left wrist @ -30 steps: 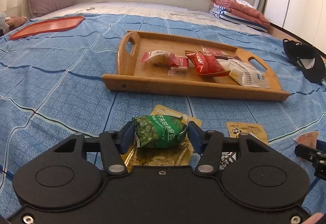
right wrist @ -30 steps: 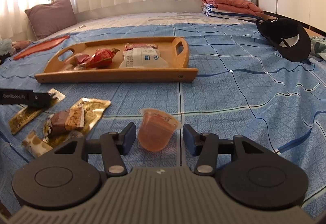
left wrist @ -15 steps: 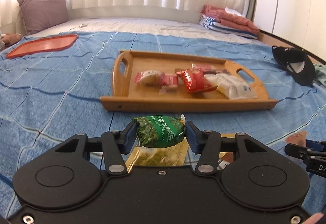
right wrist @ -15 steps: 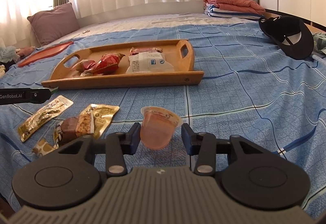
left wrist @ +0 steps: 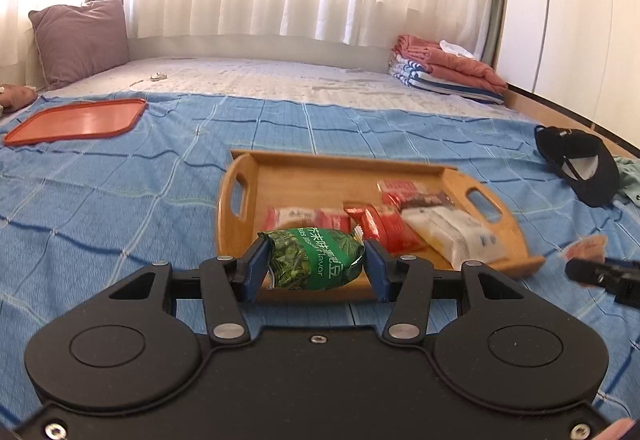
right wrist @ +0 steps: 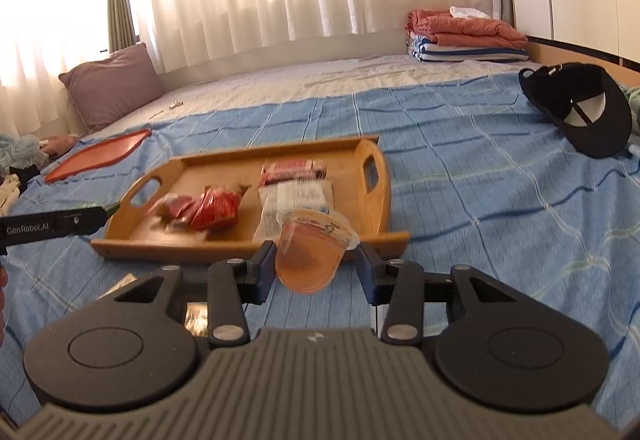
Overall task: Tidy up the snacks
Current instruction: 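Carry both snacks onto the wooden tray and lower them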
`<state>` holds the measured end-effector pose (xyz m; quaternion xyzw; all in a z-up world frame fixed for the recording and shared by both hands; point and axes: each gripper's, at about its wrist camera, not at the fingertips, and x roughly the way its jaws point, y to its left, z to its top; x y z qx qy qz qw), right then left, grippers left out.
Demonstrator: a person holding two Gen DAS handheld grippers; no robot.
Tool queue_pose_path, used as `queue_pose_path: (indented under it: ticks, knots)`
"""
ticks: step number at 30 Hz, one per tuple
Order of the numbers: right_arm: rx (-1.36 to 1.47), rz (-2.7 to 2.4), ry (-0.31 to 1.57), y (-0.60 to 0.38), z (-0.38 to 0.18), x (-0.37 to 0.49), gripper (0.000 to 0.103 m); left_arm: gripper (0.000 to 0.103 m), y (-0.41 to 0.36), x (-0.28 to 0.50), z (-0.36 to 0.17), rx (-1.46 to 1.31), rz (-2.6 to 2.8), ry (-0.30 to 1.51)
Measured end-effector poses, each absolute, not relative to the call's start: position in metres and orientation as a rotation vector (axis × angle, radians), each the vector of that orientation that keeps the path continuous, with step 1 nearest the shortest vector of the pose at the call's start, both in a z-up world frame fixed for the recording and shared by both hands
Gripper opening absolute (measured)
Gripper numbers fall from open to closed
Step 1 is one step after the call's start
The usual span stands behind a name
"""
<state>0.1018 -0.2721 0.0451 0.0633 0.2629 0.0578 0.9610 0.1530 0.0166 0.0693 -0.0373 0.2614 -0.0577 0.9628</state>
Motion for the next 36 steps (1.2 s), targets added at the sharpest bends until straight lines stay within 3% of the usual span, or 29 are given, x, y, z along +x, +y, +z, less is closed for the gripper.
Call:
queue_pose_path:
  ticks: [10, 36]
  knots:
    - [0.157, 0.118, 0.556, -0.282, 0.060, 0.168, 0.047, 0.049, 0.020, 0.198, 0.055, -0.079, -0.099, 0.566]
    - [-0.026, 0.093, 0.694, -0.262, 0.013, 0.240, 0.048, 0.049, 0.017, 0.242, 0.013, -0.040, -0.078, 0.630]
